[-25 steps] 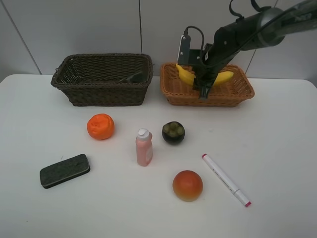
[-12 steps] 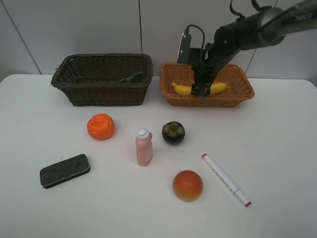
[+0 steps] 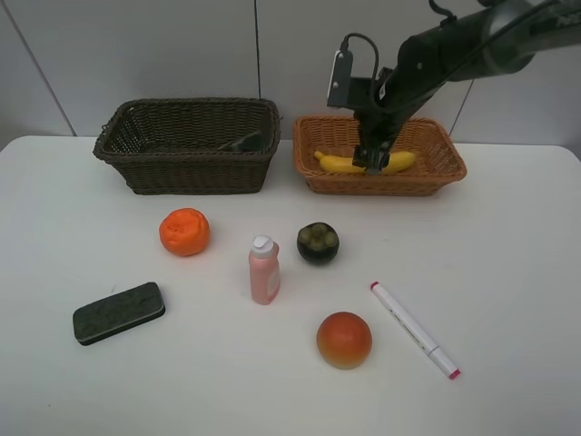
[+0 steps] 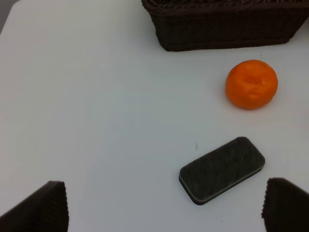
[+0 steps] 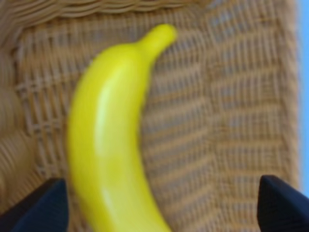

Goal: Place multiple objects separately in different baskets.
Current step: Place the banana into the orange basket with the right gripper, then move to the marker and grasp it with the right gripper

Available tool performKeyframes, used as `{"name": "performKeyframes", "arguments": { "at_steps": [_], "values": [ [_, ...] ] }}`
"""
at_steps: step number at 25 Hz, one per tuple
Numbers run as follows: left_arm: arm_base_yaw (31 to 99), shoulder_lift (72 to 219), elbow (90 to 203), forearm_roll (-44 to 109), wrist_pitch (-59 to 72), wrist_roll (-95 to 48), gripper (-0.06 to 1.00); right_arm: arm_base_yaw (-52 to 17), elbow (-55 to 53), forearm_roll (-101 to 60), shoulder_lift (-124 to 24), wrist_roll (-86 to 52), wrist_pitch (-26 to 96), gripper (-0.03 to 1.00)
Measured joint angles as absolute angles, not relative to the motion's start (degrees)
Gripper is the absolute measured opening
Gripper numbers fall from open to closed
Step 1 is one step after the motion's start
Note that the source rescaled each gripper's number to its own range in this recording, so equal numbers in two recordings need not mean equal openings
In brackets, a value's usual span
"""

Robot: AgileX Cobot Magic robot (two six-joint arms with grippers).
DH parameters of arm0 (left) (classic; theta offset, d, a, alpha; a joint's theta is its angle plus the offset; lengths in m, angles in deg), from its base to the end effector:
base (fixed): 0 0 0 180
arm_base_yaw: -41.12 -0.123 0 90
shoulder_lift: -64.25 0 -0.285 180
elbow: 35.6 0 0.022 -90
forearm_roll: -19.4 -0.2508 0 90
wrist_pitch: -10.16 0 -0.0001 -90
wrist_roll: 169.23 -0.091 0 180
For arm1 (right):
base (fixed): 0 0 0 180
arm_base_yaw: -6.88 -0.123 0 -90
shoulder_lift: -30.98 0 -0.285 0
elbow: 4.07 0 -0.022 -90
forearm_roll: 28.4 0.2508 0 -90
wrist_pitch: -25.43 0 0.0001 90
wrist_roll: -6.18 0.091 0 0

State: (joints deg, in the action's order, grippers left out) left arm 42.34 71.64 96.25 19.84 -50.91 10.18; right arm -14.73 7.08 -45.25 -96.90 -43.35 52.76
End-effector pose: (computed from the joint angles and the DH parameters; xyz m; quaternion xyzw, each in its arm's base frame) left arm -0.0070 -0.0005 0.2789 0.0136 0.8507 -0.0067 0.5254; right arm 0.4350 0.1592 0.1827 -0.6312 0.7054 -0.1747 0.2711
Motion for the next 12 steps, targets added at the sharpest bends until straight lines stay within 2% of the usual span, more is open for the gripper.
{"name": "performKeyframes", "arguments": {
  "at_steps": [6,12],
  "values": [
    [42.34,71.64,96.25,19.84,-50.91,10.18,1.00,-14.73,7.08,-46.64,-89.08,-43.35,59.40,0.98],
    [42.34,71.64,96.25,19.84,-50.91,10.18,1.00,-14.73,7.08,-41.22,-80.52,-43.17,78.48,0.97]
  ]
}}
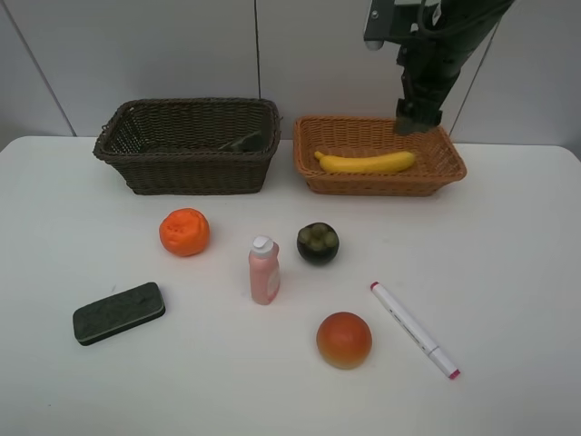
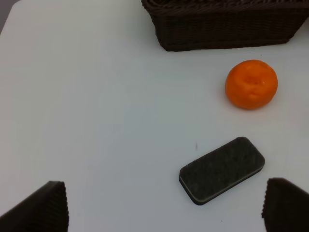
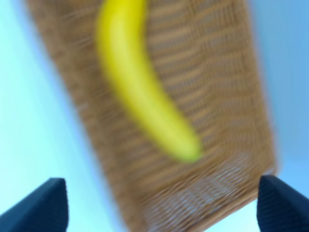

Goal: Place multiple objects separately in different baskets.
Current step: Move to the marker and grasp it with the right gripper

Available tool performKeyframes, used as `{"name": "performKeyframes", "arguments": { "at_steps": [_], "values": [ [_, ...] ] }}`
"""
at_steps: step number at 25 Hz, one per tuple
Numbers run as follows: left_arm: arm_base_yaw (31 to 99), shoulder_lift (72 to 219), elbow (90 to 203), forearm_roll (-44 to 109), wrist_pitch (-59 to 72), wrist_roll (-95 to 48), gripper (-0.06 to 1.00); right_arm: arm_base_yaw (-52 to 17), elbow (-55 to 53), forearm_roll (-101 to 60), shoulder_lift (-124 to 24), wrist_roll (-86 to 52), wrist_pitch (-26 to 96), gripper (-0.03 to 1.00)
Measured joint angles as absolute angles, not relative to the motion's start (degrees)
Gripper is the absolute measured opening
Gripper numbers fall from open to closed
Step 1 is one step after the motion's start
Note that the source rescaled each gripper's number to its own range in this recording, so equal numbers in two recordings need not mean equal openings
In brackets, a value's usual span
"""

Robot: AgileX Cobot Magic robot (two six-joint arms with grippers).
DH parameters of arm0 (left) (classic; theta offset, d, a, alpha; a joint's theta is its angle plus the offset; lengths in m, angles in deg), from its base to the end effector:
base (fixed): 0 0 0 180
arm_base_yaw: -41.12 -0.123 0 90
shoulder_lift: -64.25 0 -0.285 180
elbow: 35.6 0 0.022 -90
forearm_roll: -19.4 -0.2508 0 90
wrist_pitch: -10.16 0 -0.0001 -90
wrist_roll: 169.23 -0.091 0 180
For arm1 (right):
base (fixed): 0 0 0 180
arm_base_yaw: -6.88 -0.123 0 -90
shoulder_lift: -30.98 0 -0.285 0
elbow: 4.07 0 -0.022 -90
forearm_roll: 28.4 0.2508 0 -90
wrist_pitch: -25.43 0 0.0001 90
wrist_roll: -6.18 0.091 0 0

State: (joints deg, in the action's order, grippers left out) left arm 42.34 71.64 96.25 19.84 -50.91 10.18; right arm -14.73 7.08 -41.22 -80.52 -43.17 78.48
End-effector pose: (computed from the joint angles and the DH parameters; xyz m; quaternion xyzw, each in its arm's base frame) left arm -0.0070 -0.0005 0.2789 0.0136 0.8507 -0.0067 0.5254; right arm 0.3742 0.1309 0.2851 -0.5978 0.7615 -0.1541 0.1974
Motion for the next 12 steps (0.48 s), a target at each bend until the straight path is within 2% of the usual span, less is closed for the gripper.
{"name": "performKeyframes", "arguments": {
  "at_steps": [5,12],
  "values": [
    [42.34,71.64,96.25,19.84,-50.91,10.18,1.00,-14.73,7.08,-32.77,-74.99,-37.51,93.13,0.91],
    [42.34,71.64,96.25,19.84,-50.91,10.18,1.00,-14.73,4.81,-26.76,-72.77,-24.39,95.06,0.87]
  ]
}}
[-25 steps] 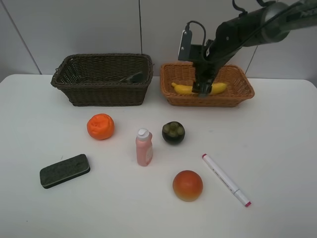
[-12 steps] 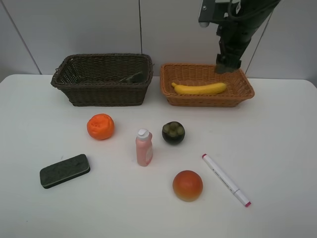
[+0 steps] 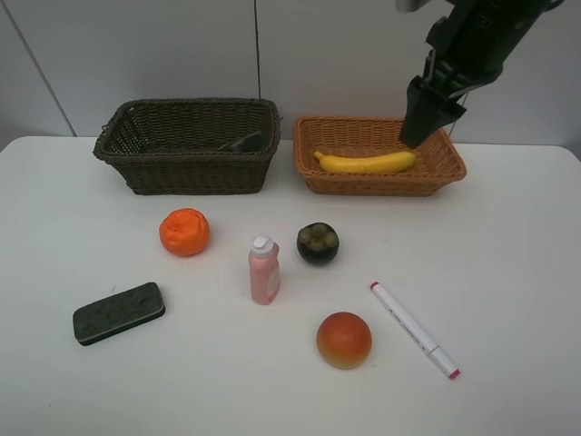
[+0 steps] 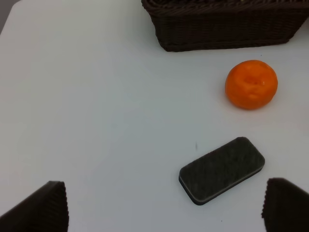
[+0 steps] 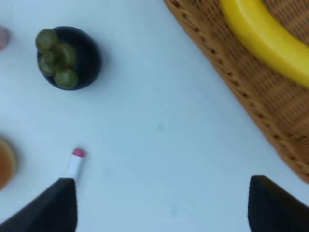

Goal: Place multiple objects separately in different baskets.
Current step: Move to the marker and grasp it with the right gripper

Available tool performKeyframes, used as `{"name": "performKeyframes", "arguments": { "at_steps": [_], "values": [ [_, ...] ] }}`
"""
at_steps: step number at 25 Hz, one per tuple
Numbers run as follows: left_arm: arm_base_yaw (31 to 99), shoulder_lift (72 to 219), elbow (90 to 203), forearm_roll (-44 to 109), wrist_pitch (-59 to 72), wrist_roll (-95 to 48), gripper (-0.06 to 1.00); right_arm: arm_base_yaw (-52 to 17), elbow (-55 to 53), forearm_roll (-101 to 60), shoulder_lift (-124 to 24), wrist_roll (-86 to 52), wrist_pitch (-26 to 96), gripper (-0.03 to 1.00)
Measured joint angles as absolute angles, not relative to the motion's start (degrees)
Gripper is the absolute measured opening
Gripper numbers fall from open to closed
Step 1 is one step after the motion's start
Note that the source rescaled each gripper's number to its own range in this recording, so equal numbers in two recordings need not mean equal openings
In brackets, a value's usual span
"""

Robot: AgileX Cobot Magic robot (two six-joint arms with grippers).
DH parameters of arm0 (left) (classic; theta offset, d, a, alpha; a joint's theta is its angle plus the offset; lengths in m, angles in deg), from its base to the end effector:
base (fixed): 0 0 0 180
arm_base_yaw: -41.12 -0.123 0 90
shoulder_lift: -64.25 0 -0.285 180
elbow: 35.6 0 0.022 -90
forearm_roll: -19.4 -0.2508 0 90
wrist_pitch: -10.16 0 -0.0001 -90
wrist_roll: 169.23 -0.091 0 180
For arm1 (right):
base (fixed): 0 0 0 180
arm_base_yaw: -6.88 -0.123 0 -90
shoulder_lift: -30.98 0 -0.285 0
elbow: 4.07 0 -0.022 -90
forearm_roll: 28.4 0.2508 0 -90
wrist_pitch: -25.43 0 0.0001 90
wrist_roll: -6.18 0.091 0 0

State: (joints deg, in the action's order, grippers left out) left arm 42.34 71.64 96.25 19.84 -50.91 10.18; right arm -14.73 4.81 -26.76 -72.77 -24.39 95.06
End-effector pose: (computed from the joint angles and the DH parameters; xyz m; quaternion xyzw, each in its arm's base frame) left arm -0.0070 -0.0005 0.2789 0.0136 0.8507 -0.0067 0.5254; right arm 0.3187 0.1289 0.3128 -0.4329 0.8912 0.0034 0.1355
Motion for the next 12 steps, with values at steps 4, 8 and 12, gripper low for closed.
{"name": "performKeyframes", "arguments": {
  "at_steps": [4,8,12],
  "values": [
    [42.34,71.64,96.25,19.84,-50.91,10.18,1.00,-14.73,-1.40,-25.88,-72.77,-15.97,95.05,0.87],
    [42.34,71.64,96.25,19.84,-50.91,10.18,1.00,-14.73,-8.76,-25.93,-72.77,-10.56,95.20,0.87],
    [42.34,71.64,96.25,19.84,-50.91,10.18,1.00,-14.73,-16.64,-25.03,-72.77,-9.44,90.16,0.87]
  ]
}}
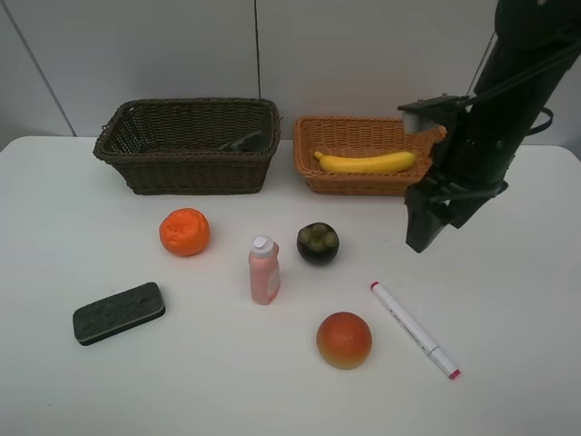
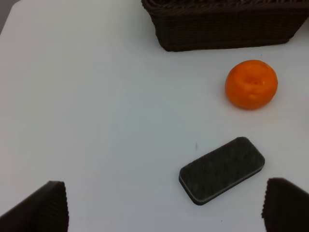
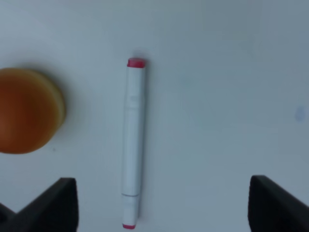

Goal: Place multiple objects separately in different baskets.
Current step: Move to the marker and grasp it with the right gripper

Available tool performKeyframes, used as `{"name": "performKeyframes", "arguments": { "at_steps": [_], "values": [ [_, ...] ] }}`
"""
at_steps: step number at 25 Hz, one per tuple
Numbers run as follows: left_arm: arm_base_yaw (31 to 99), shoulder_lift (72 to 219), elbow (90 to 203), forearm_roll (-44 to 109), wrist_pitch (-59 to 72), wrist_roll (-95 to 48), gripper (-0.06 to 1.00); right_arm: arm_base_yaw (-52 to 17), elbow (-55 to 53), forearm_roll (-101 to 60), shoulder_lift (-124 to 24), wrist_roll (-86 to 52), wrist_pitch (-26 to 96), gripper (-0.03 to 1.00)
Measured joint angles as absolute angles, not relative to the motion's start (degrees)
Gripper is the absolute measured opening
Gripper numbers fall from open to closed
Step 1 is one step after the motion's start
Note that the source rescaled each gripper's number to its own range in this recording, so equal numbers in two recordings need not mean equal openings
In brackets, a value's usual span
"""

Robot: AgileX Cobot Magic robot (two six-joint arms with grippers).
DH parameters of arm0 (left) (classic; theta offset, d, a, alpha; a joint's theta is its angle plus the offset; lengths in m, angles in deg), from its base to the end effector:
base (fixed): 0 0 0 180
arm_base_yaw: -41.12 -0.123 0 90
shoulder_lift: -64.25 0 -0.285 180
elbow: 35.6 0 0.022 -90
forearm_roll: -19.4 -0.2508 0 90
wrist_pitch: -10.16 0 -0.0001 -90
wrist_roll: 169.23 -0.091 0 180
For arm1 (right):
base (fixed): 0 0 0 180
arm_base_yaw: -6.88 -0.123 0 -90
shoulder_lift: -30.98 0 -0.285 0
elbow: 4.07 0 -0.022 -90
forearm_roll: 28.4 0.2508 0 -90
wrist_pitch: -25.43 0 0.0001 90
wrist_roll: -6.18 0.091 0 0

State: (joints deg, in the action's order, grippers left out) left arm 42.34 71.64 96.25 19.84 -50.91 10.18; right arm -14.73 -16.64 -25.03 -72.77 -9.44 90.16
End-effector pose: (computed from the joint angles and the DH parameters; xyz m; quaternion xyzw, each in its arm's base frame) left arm -0.0070 -0.0005 0.2789 0.0136 0.8507 -0.0067 0.5254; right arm 0.2777 0.1152 0.2175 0.3069 -0.9513 -0.0260 0.0105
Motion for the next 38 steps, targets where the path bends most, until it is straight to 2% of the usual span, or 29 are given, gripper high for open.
{"name": "performKeyframes", "arguments": {
  "at_steps": [8,14,38],
  "values": [
    [42.34,71.64,96.25,19.84,-50.91,10.18,1.00,-14.79,-28.48,-20.96,-72.75,-9.44,78.29,0.87],
    [42.34,71.64,96.25,19.84,-50.91,10.18,1.00,-18.59,-33.11,-20.96,-72.71,-9.44,72.74,0.87],
    [42.34,71.64,96.25,19.84,-50.91,10.18,1.00,-19.83,-34.99,-22.79,-82.08,-6.22,62.87,0.87]
  ]
}}
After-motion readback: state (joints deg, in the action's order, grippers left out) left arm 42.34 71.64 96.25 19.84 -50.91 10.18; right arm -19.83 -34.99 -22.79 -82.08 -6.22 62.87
